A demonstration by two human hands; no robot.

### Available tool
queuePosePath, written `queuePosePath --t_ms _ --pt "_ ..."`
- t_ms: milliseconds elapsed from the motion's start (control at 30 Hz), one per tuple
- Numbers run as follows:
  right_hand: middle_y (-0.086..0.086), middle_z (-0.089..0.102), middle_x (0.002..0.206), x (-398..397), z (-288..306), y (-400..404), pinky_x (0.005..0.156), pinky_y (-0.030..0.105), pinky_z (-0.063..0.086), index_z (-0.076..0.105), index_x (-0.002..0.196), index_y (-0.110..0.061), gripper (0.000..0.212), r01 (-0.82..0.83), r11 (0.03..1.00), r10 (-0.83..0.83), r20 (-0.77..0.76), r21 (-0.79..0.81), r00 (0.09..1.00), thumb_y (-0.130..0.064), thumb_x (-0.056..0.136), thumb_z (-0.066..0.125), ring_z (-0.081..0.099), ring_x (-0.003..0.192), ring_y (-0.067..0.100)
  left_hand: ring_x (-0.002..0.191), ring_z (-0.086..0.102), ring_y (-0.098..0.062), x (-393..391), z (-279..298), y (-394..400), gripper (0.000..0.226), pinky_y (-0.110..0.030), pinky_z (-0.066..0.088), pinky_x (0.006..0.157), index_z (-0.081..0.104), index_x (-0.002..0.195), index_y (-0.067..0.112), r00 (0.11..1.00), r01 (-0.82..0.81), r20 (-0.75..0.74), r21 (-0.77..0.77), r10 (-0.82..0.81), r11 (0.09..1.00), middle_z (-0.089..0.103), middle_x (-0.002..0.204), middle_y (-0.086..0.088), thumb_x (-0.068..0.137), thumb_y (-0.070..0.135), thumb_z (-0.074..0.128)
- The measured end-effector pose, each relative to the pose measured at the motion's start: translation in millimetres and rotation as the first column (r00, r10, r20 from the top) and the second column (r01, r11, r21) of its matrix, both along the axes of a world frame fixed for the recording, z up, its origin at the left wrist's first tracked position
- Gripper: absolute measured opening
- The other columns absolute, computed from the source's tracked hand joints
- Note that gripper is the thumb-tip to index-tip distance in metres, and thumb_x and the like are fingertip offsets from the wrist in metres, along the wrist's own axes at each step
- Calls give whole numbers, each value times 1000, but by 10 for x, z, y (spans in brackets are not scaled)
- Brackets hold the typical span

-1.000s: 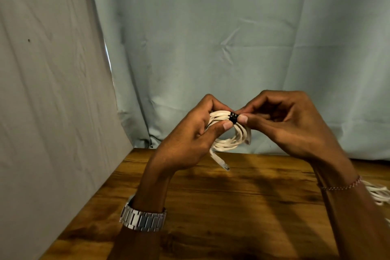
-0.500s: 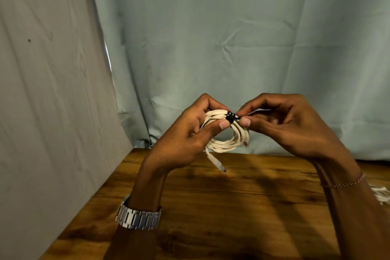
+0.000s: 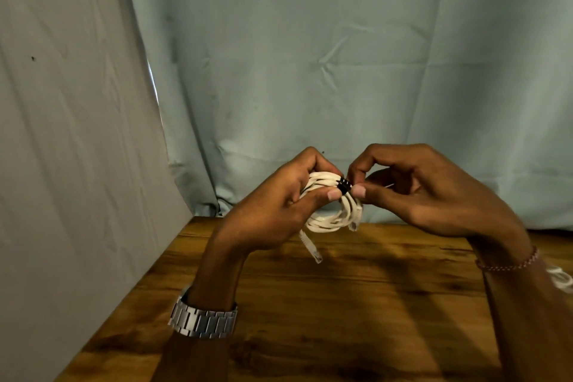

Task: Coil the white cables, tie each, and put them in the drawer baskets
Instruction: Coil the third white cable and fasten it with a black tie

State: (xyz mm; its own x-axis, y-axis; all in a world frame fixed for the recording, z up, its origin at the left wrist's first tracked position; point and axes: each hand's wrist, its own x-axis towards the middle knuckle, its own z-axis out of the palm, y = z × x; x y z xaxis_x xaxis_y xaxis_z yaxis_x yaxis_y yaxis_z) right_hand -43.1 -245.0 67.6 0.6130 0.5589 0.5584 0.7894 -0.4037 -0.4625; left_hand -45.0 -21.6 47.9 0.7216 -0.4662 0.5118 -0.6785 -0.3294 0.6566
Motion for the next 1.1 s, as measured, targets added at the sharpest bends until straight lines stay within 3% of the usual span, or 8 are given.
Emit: queuePosePath --t_ms 67,167,433,500,667,800,900,1100 --pt "-8 69 94 18 -9 20 69 25 56 68 96 -16 2 28 999 -24 100 -44 995 -16 95 66 73 86 14 82 60 1 4 -11 -19 10 -15 46 69 55 109 19 999 -33 21 37 32 999 63 93 9 100 22 58" --pt "-8 64 93 50 -28 76 67 17 53 67 96 -16 4 95 992 -73 244 -83 967 -13 96 64 69 84 11 85 61 -4 20 -23 -17 11 -18 48 69 54 110 22 995 -86 65 57 82 995 63 95 8 100 25 57" --pt "-5 63 89 76 -67 181 66 27 55 66 96 -13 5 172 984 -138 381 -55 914 -9 95 65 64 78 10 94 63 -15 44 -50 15 10 -45 54 83 51 111 25 990 -128 74 66 123 990 65 102 2 102 26 55" --pt "-5 64 90 81 -65 187 67 26 57 67 96 -13 3 162 986 -137 382 -33 914 -11 95 65 66 79 9 94 63 -16 53 -51 23 11 -43 55 82 51 112 24 990 -129 69 63 124 990 66 102 1 102 26 55" --pt "-7 71 91 94 -64 194 69 30 62 73 93 -12 12 116 989 -137 293 91 946 -23 90 70 73 80 5 85 60 -4 53 -33 54 9 -18 48 71 53 110 23 992 -113 67 33 110 993 63 95 7 101 23 57" --pt "-7 74 90 62 -50 191 75 36 64 75 94 -11 24 70 980 -102 170 186 980 -31 83 71 75 84 9 86 63 -5 34 -15 77 11 -20 49 73 56 111 23 994 -96 50 -15 96 995 65 96 8 100 25 59" --pt "-9 74 97 1 -33 179 79 34 63 71 113 -19 31 50 979 -71 103 195 992 -34 85 70 74 94 10 82 63 -3 29 -4 78 12 -20 48 70 57 110 23 995 -86 46 -6 86 996 67 94 7 99 25 61" --pt "-4 72 102 -22 -54 285 71 22 61 76 117 -18 27 130 991 -133 395 35 909 -25 91 70 70 89 4 69 58 -2 59 -36 85 11 -28 47 63 56 108 23 993 -112 28 28 111 993 63 81 8 99 26 61"
